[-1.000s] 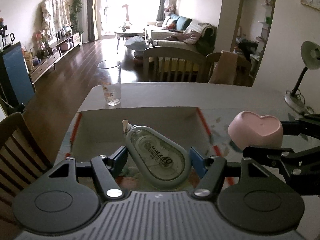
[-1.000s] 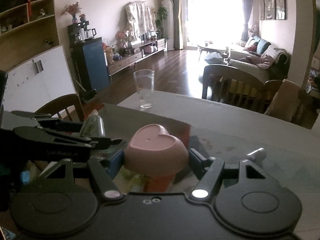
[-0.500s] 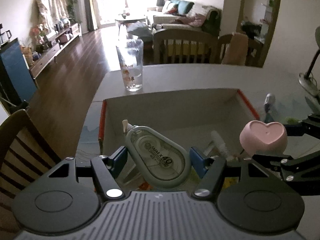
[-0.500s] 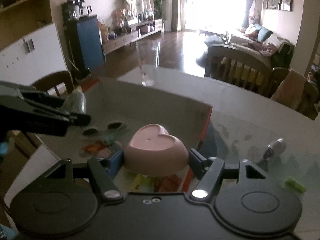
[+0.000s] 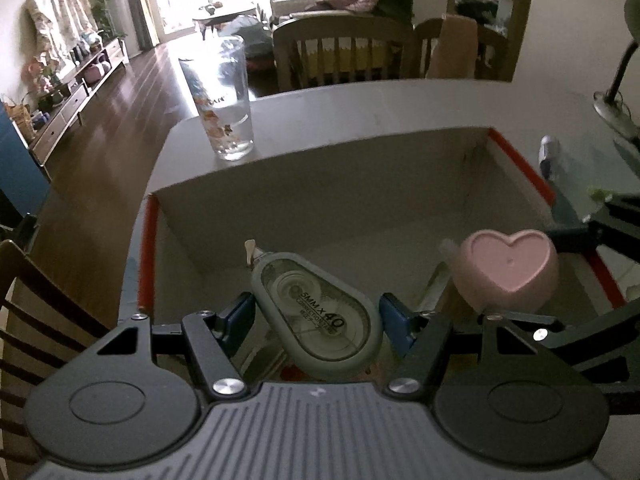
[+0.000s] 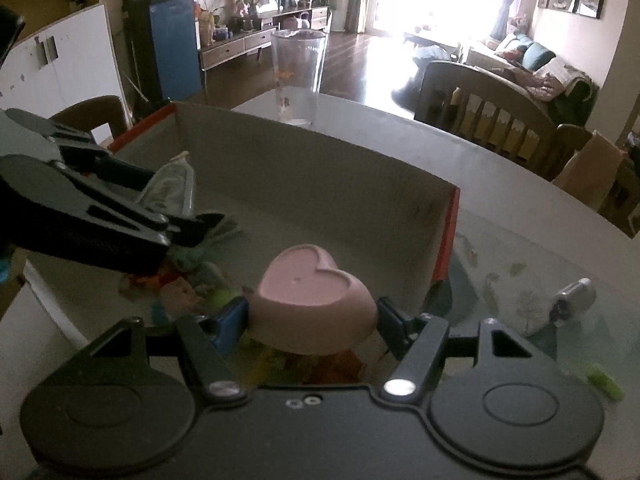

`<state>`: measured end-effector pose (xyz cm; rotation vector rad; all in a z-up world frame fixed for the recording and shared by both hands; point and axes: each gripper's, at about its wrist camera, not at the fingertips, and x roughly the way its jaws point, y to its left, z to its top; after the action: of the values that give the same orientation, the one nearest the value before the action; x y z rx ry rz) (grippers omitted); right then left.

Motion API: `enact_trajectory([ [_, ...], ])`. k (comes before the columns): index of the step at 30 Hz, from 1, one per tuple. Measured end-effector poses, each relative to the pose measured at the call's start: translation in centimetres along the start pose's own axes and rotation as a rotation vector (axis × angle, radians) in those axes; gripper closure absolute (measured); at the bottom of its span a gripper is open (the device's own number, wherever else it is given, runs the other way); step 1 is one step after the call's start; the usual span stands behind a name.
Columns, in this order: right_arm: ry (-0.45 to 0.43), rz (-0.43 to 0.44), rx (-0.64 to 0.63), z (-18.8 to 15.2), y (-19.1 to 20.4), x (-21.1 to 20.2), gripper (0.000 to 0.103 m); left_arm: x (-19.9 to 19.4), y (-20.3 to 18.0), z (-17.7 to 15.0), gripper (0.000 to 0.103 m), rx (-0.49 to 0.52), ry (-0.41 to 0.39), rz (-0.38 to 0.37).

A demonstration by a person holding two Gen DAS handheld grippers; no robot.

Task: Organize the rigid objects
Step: 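Carry the correction tape with left tool while right tool carries the pink heart into the box, then open left gripper over the box floor while right gripper releases the pink heart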

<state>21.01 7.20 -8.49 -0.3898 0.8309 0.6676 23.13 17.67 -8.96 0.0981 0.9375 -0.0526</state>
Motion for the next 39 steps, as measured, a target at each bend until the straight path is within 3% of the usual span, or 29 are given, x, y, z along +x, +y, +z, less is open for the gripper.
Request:
enact_trajectory([
  [13, 0.015, 0.016, -0.003, 0.0, 0.1, 0.7, 0.033, 2.0, 0.0, 0.2, 0.035, 0.026, 0.106, -0.038],
  [24, 0.031, 0.034, -0.017, 0.1, 0.0, 0.4, 0.032, 3.3, -1.3, 0.2, 0.035, 0.106, 0.236, -0.037],
  [39, -0.011, 0.037, 0.004, 0.1, -0.1, -1.7, 0.025, -0.4, -0.8, -0.1, 0.03, 0.024, 0.129, -0.041],
])
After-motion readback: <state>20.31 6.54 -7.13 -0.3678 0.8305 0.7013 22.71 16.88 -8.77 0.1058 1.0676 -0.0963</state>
